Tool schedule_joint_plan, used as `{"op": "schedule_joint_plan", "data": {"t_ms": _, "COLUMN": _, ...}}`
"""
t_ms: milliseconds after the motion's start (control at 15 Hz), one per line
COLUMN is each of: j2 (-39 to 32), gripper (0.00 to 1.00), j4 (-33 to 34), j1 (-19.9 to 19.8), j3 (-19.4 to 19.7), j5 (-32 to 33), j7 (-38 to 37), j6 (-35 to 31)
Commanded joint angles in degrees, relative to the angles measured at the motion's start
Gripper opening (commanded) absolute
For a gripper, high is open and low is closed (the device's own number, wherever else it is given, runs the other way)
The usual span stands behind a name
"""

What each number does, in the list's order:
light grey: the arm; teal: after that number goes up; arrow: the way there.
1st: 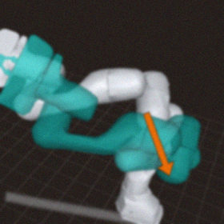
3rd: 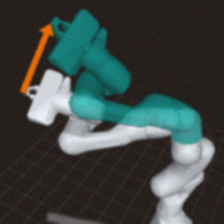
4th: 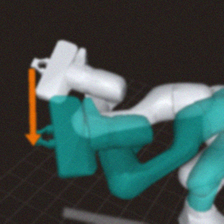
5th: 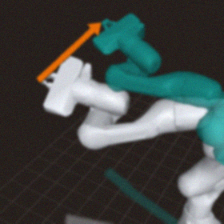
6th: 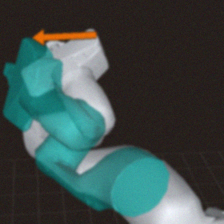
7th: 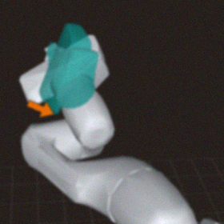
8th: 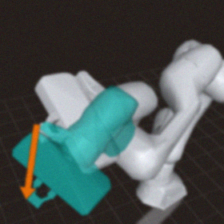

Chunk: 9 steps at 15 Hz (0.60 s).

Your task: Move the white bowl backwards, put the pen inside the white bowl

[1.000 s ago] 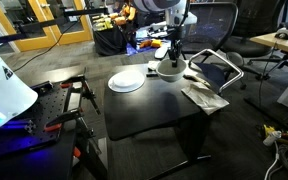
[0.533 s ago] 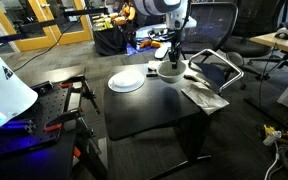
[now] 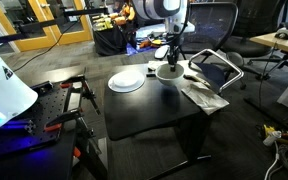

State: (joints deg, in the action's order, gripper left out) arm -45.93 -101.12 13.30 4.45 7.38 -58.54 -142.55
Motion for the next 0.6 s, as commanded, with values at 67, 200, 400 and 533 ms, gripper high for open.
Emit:
{"op": "schedule_joint_plan", "data": {"t_ms": 67, "j2": -1.0, "gripper": 0.03, "j4": 2.1, "j1": 0.1, "j3": -0.3, "j5": -1.9, "j7": 2.5, "j6": 2.8}}
{"op": "schedule_joint_plan", "data": {"t_ms": 200, "j2": -1.2, "gripper": 0.03, "j4": 2.0, "j1": 0.2, "j3": -0.2, "j5": -1.8, "j7": 2.3, "j6": 2.8}}
{"op": "schedule_joint_plan", "data": {"t_ms": 400, "j2": -1.4, "gripper": 0.37, "j4": 2.0, "j1": 0.4, "j3": 0.0, "j5": -1.7, "j7": 2.1, "j6": 2.9}}
{"op": "schedule_joint_plan", "data": {"t_ms": 533, "j2": -1.4, "gripper": 0.49, "j4": 2.0, "j1": 0.5, "j3": 0.1, "j5": -1.6, "j7": 1.9, "j6": 3.0}}
